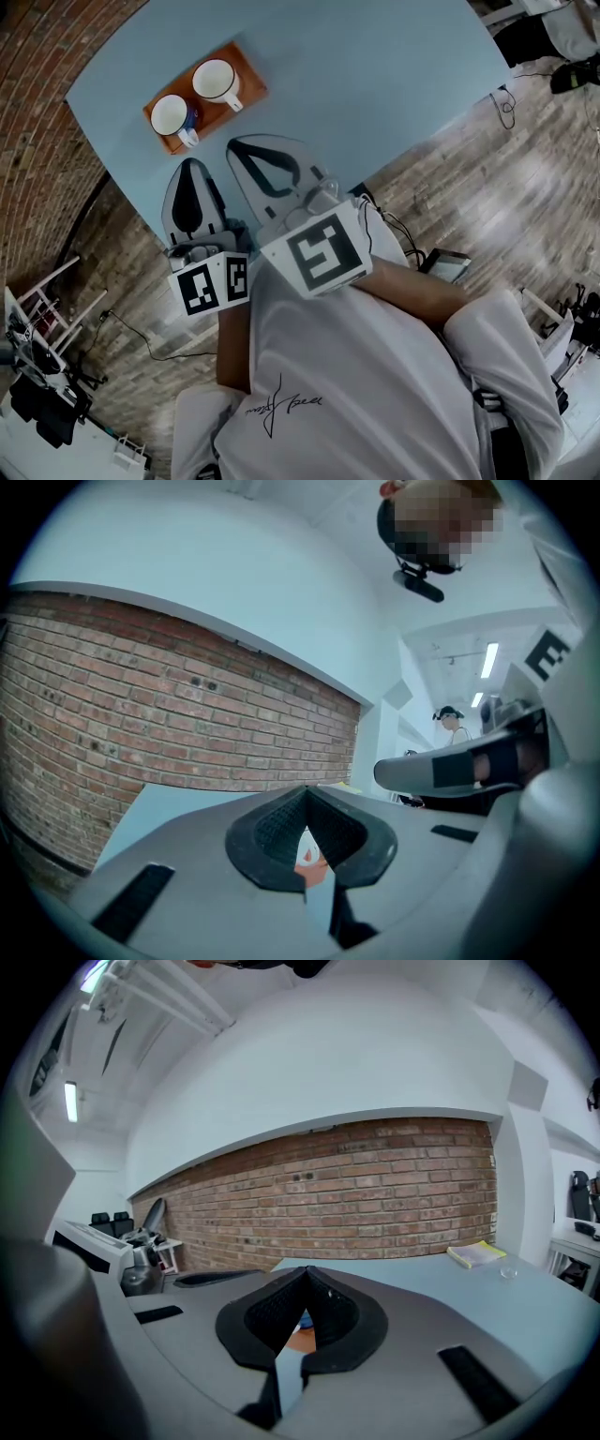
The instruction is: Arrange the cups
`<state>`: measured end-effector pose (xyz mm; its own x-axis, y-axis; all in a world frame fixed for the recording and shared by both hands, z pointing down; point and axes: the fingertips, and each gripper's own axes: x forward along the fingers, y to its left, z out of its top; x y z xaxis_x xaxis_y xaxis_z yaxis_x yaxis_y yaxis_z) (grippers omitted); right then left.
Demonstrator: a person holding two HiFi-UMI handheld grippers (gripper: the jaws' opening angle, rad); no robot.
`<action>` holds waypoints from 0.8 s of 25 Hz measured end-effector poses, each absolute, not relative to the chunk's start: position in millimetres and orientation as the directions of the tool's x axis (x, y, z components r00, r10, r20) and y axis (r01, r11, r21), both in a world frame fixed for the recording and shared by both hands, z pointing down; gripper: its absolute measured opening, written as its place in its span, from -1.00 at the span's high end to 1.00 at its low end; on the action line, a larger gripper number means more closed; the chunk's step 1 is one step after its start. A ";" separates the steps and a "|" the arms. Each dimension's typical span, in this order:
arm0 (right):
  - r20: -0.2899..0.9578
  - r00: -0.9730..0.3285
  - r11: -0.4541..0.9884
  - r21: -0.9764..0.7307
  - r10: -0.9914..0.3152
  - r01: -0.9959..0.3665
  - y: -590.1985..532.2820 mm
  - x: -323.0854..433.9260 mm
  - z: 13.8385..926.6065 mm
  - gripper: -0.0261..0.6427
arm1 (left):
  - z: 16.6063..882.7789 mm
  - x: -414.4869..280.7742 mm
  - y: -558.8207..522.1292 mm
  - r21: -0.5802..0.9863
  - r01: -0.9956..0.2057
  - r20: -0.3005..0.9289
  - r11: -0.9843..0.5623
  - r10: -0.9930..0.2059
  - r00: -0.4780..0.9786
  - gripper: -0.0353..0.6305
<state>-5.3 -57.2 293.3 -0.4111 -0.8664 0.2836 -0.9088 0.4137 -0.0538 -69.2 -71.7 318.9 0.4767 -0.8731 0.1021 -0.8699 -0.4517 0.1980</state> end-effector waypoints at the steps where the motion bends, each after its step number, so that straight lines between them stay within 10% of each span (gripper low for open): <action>1: 0.280 -0.412 0.413 -0.056 -0.867 -0.909 -56.7 -6.4 292.4 0.86 | 317.4 -68.7 -71.4 0.199 -0.870 0.100 -0.451 -0.874 0.476 0.87; 20: 0.254 -0.410 0.405 -0.075 -0.876 -0.911 -49.7 -10.1 299.0 0.86 | 309.1 -70.1 -66.3 0.201 -0.885 0.091 -0.419 -0.892 0.443 0.87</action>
